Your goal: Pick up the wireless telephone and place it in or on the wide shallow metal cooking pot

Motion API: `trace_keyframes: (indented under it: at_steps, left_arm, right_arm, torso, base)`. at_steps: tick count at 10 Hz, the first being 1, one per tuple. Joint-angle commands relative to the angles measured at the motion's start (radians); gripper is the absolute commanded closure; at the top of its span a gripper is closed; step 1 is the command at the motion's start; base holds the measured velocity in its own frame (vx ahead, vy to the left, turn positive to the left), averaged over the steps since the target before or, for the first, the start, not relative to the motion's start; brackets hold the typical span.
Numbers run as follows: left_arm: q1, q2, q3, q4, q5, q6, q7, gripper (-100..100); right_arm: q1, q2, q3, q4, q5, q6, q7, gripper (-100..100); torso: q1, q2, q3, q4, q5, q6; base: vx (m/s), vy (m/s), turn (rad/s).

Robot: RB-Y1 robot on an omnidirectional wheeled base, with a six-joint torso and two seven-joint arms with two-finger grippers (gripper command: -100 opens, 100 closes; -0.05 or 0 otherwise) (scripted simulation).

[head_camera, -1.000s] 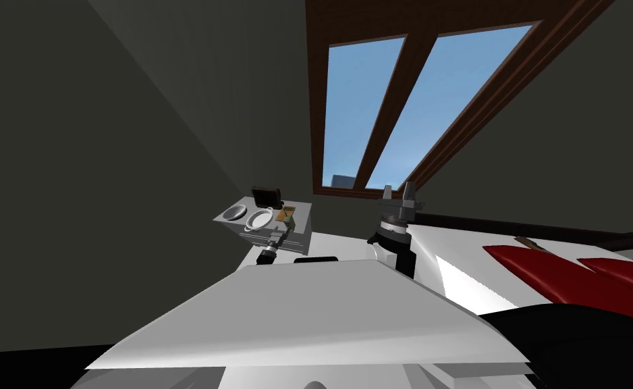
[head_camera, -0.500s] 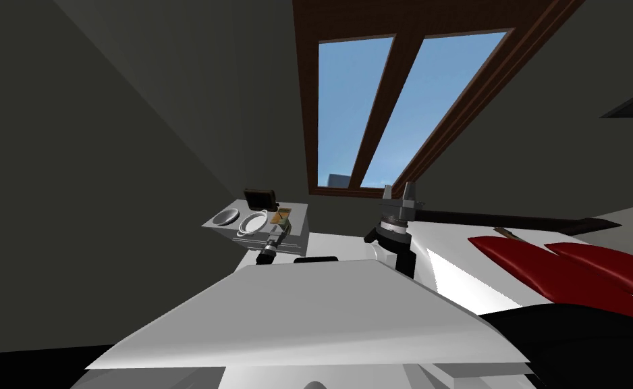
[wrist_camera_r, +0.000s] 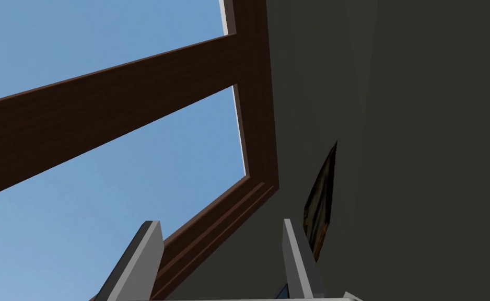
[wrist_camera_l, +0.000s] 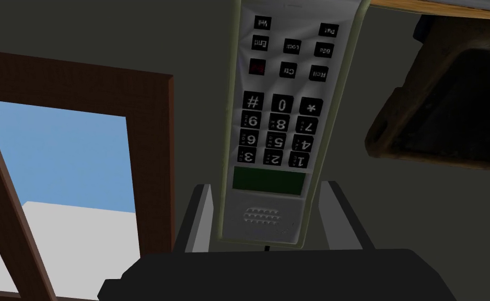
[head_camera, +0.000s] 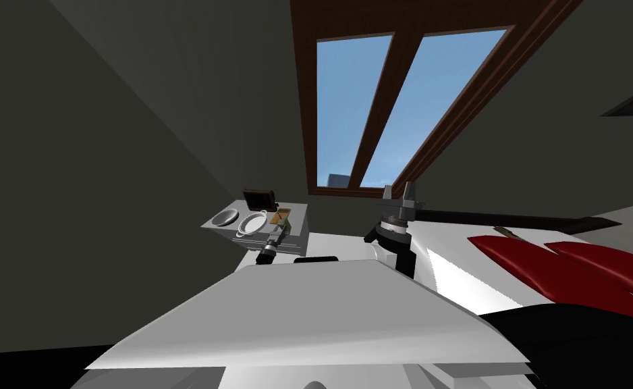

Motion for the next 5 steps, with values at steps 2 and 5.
trace_keyframes:
  at_steps: [2, 5]
  left_arm:
    - [0.0, 0.0, 0.0, 0.0, 0.0, 0.0, 0.0, 0]
    - [0.002, 0.0, -0.019, 0.009, -0.002, -0.019, -0.007, 100]
  right_arm:
    - [0.0, 0.0, 0.0, 0.0, 0.0, 0.0, 0.0, 0]
    - [0.0, 0.0, 0.0, 0.0, 0.0, 0.0, 0.0, 0]
  torso:
    - [0.0, 0.0, 0.0, 0.0, 0.0, 0.0]
    - [0.003, 0.002, 0.0, -0.002, 0.001, -0.003]
  base:
    - [0.0, 0.0, 0.0]
    - [-0.008, 0.019, 0.167]
